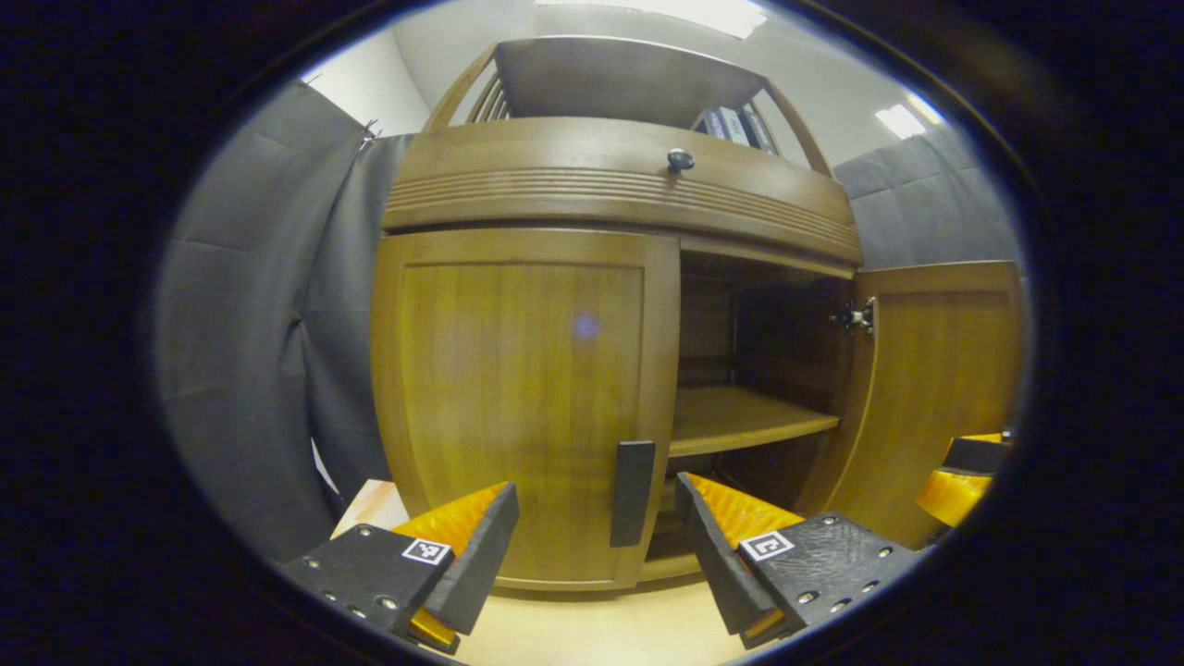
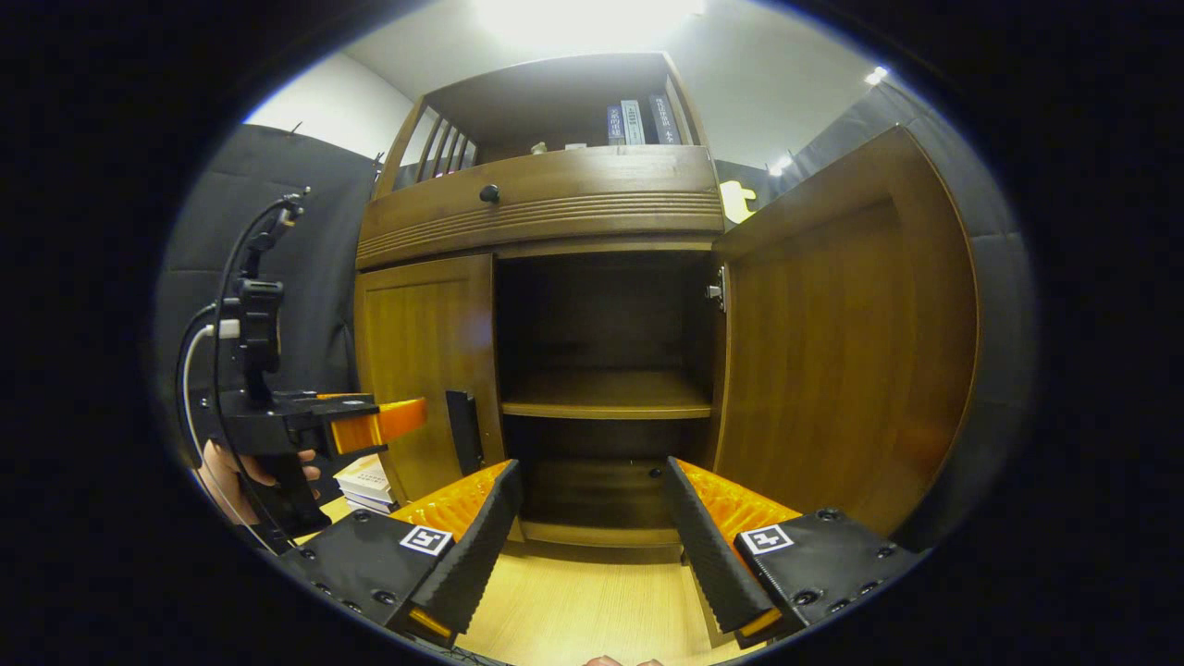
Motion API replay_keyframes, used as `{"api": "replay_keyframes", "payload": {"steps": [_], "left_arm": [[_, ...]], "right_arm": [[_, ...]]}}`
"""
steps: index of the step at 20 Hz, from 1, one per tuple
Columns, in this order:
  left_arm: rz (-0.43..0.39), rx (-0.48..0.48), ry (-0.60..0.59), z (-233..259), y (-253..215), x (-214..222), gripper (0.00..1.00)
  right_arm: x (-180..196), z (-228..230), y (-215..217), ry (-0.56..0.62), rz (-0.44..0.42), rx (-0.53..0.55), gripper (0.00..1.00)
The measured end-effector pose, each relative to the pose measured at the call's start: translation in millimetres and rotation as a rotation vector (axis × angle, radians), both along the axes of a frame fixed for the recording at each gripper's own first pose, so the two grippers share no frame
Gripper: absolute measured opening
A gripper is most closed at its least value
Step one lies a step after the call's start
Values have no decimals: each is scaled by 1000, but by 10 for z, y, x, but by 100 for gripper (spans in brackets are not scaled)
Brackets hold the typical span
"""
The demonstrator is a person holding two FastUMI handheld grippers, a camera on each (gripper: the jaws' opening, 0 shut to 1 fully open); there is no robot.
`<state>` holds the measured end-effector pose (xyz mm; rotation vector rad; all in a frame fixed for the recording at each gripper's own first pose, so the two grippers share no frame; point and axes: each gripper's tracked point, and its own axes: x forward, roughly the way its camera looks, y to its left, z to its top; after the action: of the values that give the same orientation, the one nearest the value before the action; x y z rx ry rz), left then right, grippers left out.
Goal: Open the right door of the double-door shoe cabinet with the right hand, and open the left door with the left hand.
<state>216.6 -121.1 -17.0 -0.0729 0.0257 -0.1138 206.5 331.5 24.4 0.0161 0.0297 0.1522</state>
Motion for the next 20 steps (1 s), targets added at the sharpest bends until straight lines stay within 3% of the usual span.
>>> {"api": "replay_keyframes", "payload": {"steps": [10,13,16,20], "left_arm": [[22,15,69,-368,-312,677,100],[25,17,70,-412,-339,808,85],[15,34,70,-430,-440,895,81],[18,33,79,-508,-479,935,46]], "right_arm": [[286,-148,-141,46,-2,25,94],[345,-168,-168,46,1,28,97],[409,-250,-114,69,30,25,94],[495,-270,-36,74,77,36,94]]}}
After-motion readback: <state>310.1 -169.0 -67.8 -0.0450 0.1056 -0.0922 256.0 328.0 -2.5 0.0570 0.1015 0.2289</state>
